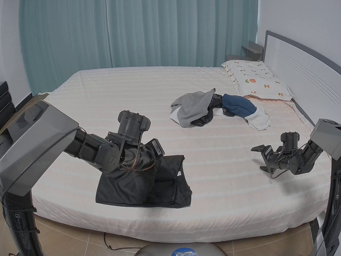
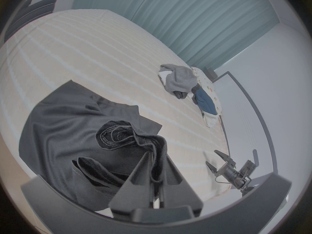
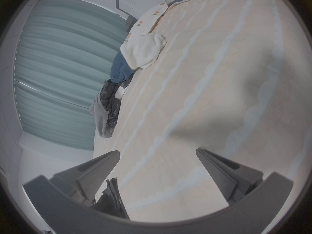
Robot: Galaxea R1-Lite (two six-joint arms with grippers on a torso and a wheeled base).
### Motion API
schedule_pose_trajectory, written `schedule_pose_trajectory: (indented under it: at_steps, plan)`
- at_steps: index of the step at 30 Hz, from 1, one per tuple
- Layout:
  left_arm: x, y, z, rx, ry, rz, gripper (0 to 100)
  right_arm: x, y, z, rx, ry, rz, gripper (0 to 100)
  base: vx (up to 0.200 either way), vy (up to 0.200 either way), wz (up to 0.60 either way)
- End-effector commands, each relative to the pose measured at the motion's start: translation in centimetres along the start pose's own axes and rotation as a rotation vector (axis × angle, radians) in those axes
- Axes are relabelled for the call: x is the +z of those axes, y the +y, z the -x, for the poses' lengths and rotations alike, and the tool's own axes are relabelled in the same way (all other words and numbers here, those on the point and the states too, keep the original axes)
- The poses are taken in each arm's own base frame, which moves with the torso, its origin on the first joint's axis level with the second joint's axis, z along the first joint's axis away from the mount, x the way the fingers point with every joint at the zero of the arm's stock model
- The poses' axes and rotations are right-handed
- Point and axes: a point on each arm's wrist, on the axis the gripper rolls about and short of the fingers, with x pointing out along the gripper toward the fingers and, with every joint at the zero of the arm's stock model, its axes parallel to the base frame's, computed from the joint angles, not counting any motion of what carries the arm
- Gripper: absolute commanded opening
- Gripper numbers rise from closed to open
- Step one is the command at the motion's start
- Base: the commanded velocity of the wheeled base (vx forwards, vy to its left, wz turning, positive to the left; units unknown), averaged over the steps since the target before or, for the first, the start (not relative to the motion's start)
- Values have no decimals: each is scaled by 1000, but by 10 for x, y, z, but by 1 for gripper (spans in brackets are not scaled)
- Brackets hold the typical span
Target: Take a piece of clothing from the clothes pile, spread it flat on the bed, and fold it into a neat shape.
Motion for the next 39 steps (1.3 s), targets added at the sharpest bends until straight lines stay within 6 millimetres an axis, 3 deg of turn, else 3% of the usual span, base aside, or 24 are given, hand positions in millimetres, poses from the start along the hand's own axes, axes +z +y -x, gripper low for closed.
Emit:
schedule_pose_trajectory:
  at_steps: [1, 4, 5, 9, 15, 20, 23, 34, 39]
  plan:
    - [-10, 9, -30, 46, 14, 31, 0, -2, 2, 0, 3, 6, 4, 100, 0, 0, 0]
    - [-9, 9, -35, 53, 0, 46, 0, -4, 1, 0, -1, 8, 5, 100, 0, 0, 0]
    - [-9, 9, -35, 52, -1, 50, 100, -4, 2, 0, 1, 9, 7, 100, 0, 0, 0]
    - [-8, 6, -31, 47, -2, 91, 100, -6, 4, 1, 5, 14, 10, 100, 0, 0, 0]
    - [3, -10, 5, -29, -29, 142, 100, -9, 5, 2, 6, 19, 13, 100, 0, 0, 0]
    - [8, -9, 25, -45, -42, 157, 100, -10, 6, 3, 6, 19, 16, 100, 0, 0, 0]
    - [10, 0, 27, -28, -50, 169, 100, -13, 8, 3, 6, 25, 22, 100, 0, 0, 0]
    - [32, 80, 32, -31, -31, 428, 100, -37, 38, 20, 48, 60, 77, 100, 0, 0, 0]
    - [34, 99, 31, 3, -32, 460, 100, -51, 48, 20, 32, 47, 111, 100, 0, 0, 0]
